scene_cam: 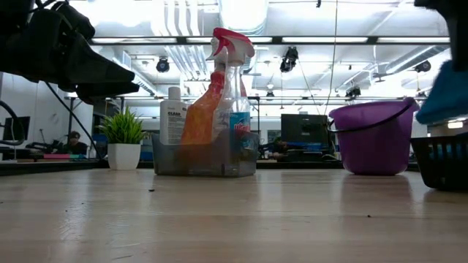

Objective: Pick & Place Kitchen Items
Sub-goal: Put the blue sponge into the black basket

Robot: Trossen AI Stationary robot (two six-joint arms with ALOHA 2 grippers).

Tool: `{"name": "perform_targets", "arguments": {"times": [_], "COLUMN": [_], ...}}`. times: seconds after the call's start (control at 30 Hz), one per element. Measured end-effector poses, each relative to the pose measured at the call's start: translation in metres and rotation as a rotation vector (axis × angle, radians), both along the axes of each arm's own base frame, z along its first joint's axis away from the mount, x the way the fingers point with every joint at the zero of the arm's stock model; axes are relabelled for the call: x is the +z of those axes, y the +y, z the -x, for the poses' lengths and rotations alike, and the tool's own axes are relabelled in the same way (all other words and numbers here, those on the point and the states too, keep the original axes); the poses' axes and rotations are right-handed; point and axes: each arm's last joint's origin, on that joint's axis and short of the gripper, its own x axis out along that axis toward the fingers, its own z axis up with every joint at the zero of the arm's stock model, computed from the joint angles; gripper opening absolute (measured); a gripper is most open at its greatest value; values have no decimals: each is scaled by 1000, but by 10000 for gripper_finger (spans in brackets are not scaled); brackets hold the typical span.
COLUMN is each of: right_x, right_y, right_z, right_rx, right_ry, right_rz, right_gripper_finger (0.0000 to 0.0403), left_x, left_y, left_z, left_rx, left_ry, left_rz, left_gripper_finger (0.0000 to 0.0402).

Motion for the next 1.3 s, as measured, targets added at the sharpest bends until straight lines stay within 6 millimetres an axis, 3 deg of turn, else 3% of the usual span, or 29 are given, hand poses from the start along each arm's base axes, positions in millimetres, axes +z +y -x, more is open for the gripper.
{"name": "perform_targets", "arguments": {"times": [0.3, 0.5, 0.63, 0.7, 0.8, 1.0, 1.17, 1.3], "right_x": [38, 71, 86, 91, 90, 74, 54, 34], "right_y": [3, 3, 11, 15, 21, 5, -25, -49], "right_z": [-12, -17, -20, -23, -26, -6, 24, 48], "right_rx": [136, 81, 200, 273, 426, 602, 529, 385], "right_ry": [-170, -394, -570, -644, -774, -1014, -1020, -931], "right_rz": [95, 130, 50, -60, -241, -473, -514, -502], "right_gripper_finger": [307, 307, 307, 307, 307, 307, 307, 307], "left_x": [5, 3, 3, 6, 17, 27, 28, 29], "left_y": [0, 0, -1, -3, -8, -3, 1, 3], "left_z": [-1, -1, -1, -1, 2, 14, 24, 27], "left_rx": [0, 0, -4, -109, -314, -346, -339, -333], "left_ry": [-54, -31, -54, -55, -114, -166, -146, -145], "left_rz": [27, 21, 128, 107, 86, 102, 107, 98], "left_gripper_finger": [231, 231, 231, 231, 231, 231, 231, 231]}}
